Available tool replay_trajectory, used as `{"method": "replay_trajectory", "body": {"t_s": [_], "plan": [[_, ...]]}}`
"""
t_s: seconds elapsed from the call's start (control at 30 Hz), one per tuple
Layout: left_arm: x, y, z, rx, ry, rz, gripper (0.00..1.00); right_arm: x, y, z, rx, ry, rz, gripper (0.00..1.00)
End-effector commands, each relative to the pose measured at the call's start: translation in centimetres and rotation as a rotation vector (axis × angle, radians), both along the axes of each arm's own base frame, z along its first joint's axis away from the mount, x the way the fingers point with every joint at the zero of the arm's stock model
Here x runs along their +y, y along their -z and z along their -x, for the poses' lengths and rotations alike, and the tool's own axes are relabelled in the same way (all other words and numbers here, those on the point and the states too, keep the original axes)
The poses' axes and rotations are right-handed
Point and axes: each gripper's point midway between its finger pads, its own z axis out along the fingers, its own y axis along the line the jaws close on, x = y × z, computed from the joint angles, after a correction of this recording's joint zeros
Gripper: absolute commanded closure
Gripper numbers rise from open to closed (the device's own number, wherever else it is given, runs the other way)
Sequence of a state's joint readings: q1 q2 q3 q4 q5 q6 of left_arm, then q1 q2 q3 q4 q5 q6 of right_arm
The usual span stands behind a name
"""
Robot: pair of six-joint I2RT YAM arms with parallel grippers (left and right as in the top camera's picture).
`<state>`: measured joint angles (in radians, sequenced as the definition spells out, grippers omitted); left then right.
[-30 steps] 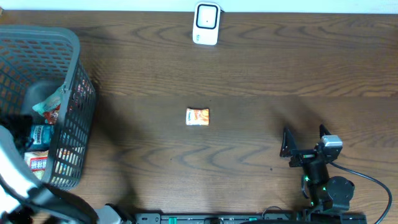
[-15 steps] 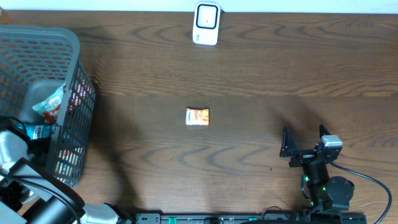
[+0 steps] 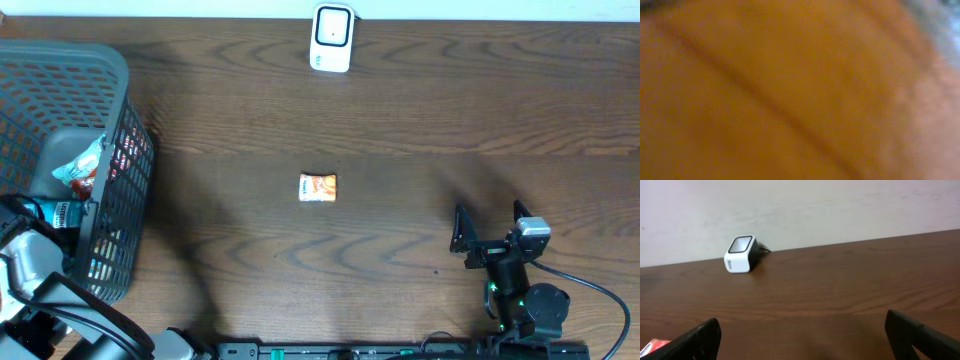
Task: Scan the item barcode
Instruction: 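Reach the left gripper into the basket and grasp the yellow chip bag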
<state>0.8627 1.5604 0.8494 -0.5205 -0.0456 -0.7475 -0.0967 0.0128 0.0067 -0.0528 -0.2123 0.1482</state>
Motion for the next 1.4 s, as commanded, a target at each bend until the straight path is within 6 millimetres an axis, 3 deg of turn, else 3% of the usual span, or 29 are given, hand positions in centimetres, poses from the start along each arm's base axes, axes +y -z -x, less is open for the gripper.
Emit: {"method": "replay_trajectory", "body": {"t_s": [0.0,0.2,0.23,0.43,0.6,0.83,1.07,1.27,1.37], "plan": [[-5.4,2.4,-2.3,-0.149,0.058,0.279,0.93,0.1,0.1,0.0,0.002,-0.006,0.011,0.01],[-4.2,-3.9,-6.3,-0.375,0.129,0.200,0.92,0.1,0.1,0.0,0.002,-0.006,0.011,0.01],[-3.7,-6.2,-6.8,-0.423,0.146,0.140,0.93,0.1,0.1,0.0,0.002,-0.006,0.011,0.01],[-3.1,-12.7,-7.8,-0.577,0.203,-0.036,0.93,0.1,0.1,0.0,0.002,-0.006,0.011,0.01],[-4.1,-17.3,-8.8,-0.722,0.261,-0.107,0.93,0.1,0.1,0.0,0.002,-0.006,0.011,0.01],[-5.8,-22.1,-11.0,-0.874,0.369,-0.205,0.93,0.1,0.1,0.0,0.002,-0.006,0.011,0.01],[-7.5,-24.8,-12.8,-0.970,0.476,-0.249,0.93,0.1,0.1,0.0,0.002,-0.006,0.011,0.01],[-9.1,-29.3,-14.2,-1.140,0.632,-0.314,0.93,0.1,0.1,0.0,0.002,-0.006,0.011,0.01],[-9.5,-30.2,-14.4,-1.172,0.662,-0.329,0.93,0.1,0.1,0.0,0.002,-0.006,0.011,0.01]]}}
